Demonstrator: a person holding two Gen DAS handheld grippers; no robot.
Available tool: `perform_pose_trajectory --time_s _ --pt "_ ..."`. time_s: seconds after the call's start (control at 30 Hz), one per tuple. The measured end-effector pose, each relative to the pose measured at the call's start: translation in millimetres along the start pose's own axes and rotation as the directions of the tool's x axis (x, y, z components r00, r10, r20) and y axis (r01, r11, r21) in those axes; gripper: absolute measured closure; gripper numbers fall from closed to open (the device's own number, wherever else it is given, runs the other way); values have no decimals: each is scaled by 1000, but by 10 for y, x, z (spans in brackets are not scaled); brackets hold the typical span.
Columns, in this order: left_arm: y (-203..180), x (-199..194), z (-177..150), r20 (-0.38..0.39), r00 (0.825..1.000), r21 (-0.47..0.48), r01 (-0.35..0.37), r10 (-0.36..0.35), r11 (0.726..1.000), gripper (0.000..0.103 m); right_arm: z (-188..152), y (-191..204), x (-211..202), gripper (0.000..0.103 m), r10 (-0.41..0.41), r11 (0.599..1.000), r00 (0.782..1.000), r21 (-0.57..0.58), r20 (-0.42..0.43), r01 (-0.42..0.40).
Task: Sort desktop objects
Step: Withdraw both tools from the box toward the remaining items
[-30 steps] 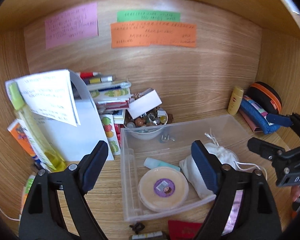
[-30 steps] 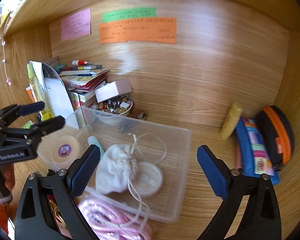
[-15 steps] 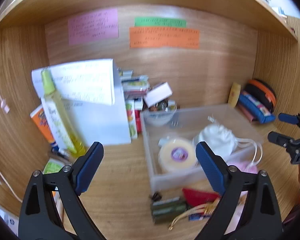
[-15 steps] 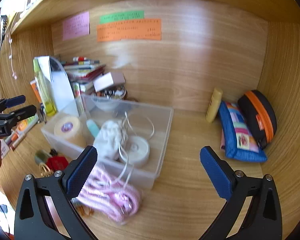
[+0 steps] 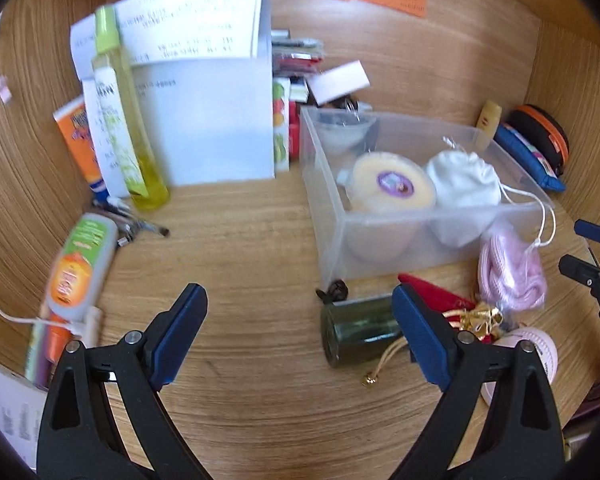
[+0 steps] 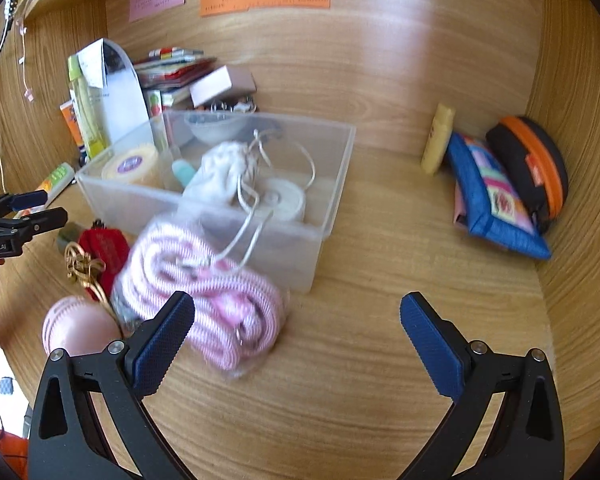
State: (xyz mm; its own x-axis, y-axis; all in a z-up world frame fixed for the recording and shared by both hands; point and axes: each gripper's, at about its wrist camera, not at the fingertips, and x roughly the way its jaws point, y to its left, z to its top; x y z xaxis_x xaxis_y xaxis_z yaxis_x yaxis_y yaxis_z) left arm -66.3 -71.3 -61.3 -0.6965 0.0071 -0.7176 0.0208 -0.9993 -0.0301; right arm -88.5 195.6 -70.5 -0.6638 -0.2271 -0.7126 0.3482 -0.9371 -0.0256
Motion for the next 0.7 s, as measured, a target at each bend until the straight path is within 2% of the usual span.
perform_pose_trajectory --time_s 0.33,0.7 --pt "-165 132 -113 -56 996 11 71 -70 997 9 -127 137 89 0 33 998 997 -43 -71 -36" --pt "-202 264 -176 -138 987 12 86 -84 996 9 -100 335 296 0 51 990 992 -124 -118 -66"
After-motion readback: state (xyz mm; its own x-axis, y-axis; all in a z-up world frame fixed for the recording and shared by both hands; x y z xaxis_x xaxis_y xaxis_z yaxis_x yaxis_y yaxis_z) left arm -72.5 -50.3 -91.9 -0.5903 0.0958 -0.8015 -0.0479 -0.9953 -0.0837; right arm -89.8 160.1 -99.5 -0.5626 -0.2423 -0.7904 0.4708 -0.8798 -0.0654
